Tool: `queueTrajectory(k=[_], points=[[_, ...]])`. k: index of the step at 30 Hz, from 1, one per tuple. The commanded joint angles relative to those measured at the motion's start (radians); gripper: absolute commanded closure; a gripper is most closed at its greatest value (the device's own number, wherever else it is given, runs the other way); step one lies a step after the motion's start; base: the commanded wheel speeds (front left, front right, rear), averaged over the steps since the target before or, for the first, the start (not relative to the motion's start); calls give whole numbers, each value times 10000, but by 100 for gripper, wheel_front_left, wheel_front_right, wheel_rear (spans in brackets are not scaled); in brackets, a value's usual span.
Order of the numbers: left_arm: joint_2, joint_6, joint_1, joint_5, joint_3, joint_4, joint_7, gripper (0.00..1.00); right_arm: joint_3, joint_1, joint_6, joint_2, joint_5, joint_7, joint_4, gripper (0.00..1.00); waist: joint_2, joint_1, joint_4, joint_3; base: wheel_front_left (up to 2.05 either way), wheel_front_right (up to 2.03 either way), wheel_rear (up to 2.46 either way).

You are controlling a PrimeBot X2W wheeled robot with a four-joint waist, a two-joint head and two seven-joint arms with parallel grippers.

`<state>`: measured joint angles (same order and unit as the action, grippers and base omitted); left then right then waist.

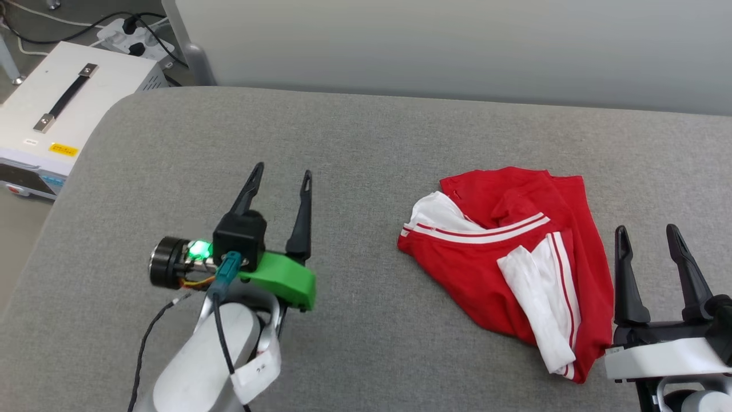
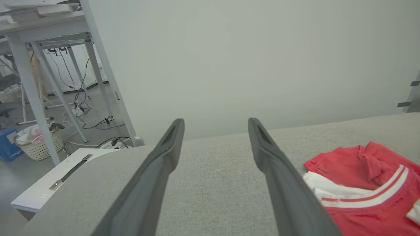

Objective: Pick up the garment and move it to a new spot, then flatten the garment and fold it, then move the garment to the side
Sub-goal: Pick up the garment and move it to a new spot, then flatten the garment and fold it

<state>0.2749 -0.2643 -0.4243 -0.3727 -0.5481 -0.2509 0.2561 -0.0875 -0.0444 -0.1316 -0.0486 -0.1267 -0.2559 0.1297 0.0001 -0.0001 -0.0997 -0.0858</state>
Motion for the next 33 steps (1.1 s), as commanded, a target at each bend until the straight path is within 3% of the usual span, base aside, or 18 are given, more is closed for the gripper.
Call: queueTrajectory(k=[1, 7, 15, 33], points=[[77, -38, 485, 235, 276, 173, 56, 0, 35, -140, 9, -16, 88, -59, -23, 0, -1, 1, -87, 151, 0, 0, 0], [-153, 485, 1923, 719, 1502, 1072, 56, 0, 147, -280, 9, -16, 107, -59, -79, 0, -1, 1, -104, 329, 0, 0, 0], [-781, 1292, 3209, 1465, 2367, 1318, 56, 0, 224, -574, 9, -16, 34, -59, -291, 0, -1, 1, -45, 499, 0, 0, 0], [-1737, 2157, 3958, 2459, 3634, 1103, 57, 0, 388, -1051, 9, -16, -12, -59, -618, 0, -1, 1, 93, 562, 0, 0, 0]])
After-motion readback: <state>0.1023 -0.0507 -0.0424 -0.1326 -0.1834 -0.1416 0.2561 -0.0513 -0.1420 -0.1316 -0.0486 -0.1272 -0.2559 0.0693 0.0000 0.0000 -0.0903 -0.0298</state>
